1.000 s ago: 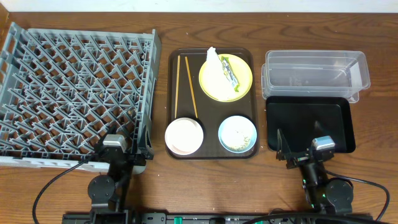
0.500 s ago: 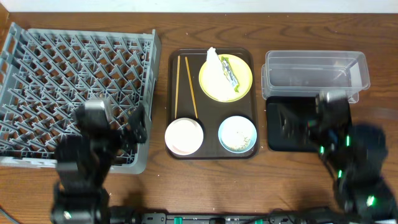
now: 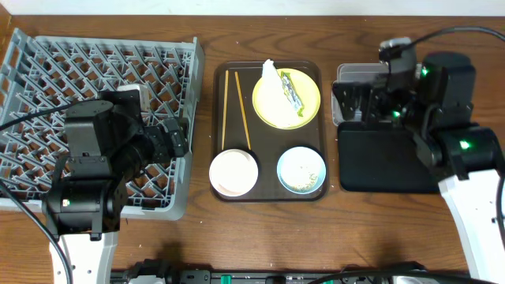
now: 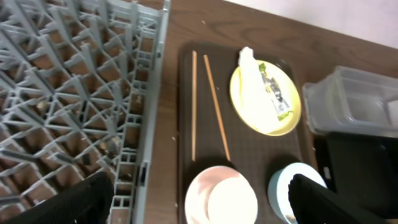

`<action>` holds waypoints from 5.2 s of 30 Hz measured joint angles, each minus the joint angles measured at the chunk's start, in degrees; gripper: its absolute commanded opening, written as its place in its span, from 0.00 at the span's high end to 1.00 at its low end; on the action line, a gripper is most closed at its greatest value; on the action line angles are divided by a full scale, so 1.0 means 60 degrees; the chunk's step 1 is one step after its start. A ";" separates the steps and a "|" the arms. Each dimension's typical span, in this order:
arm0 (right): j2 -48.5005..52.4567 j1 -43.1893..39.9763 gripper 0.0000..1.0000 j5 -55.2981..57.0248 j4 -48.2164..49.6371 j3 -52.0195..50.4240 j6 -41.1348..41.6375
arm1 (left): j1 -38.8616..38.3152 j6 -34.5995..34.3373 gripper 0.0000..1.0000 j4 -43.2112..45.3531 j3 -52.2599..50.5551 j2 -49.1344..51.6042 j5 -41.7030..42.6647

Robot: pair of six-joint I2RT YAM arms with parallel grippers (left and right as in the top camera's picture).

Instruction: Sort waste into correct bins and load items into the dishwasher

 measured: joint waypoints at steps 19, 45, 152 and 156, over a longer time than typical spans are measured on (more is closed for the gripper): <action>0.5821 0.2310 0.35 0.1843 0.0106 0.2940 -0.0255 | 0.0000 -0.0007 0.07 0.0040 0.0000 0.0011 0.0255; 0.9242 0.3741 0.99 0.4124 0.1118 0.3118 0.0514 | 0.0000 -0.0007 0.07 0.0036 0.0000 0.0007 0.0259; 0.5191 -0.2226 0.31 0.1541 0.0193 0.1679 0.5774 | 0.0000 -0.0007 0.07 0.0036 0.0000 0.0007 0.0259; 0.4029 -0.1749 0.27 0.1144 0.0044 0.1679 0.4499 | 0.0000 -0.0007 0.07 0.0036 0.0000 0.0007 0.0259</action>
